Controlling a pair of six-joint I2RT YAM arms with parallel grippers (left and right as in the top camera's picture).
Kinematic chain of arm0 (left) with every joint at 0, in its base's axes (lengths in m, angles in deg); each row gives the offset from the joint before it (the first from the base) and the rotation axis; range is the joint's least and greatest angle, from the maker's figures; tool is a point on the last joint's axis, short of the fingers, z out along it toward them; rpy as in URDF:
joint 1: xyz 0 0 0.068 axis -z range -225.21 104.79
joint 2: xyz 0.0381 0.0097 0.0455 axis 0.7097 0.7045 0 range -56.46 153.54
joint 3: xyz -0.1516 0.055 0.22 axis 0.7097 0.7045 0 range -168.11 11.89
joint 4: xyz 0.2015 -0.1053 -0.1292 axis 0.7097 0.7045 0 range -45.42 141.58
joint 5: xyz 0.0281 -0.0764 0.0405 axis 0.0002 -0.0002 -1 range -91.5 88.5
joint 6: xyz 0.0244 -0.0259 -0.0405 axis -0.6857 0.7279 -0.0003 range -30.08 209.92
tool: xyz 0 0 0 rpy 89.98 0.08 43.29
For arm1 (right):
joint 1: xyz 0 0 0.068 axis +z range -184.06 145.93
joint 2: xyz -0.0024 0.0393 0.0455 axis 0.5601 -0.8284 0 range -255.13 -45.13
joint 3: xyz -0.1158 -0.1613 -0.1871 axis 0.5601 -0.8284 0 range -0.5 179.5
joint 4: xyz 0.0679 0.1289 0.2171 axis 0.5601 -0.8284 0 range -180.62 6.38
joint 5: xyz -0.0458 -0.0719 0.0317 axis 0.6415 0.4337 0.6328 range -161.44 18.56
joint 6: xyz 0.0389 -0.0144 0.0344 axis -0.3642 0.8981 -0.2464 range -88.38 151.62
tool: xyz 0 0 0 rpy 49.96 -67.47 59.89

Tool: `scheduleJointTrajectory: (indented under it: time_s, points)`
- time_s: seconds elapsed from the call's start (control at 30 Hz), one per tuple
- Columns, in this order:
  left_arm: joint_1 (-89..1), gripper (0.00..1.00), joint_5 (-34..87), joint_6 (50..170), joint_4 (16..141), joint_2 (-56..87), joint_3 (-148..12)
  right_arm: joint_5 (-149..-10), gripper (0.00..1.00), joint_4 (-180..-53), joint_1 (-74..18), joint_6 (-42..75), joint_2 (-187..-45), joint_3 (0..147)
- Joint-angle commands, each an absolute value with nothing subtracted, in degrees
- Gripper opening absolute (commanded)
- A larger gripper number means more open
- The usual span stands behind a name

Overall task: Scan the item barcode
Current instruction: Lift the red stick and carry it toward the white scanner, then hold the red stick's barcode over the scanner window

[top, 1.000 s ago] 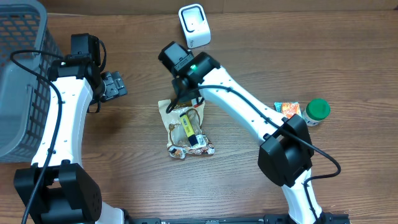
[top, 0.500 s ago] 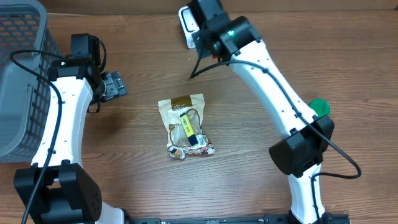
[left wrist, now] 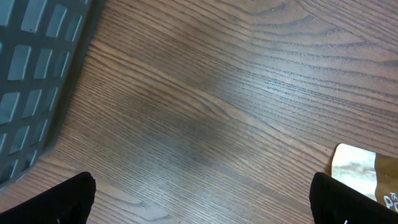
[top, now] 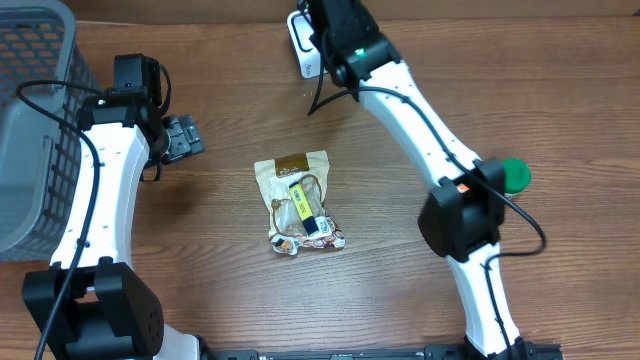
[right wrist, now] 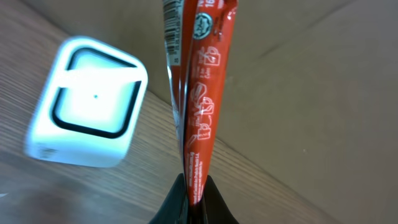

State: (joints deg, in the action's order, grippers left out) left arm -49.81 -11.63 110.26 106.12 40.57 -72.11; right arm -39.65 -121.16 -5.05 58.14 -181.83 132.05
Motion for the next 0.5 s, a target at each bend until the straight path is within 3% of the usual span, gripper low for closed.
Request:
scheduleJointTrajectory:
  time_s: [0.0, 0.47]
  points:
    - [-49.68, 1.00, -12.01, 109.18, 106.03, 39.79, -72.90, -33.12, 0.03, -117.18, -4.83, 65.18, -184.94, 131.87]
    - [-49.68, 1.00, -12.01, 109.18, 106.03, 39.79, -72.90, -28.28, 0.03, -107.70, -4.63, 77.77, -193.33, 131.87]
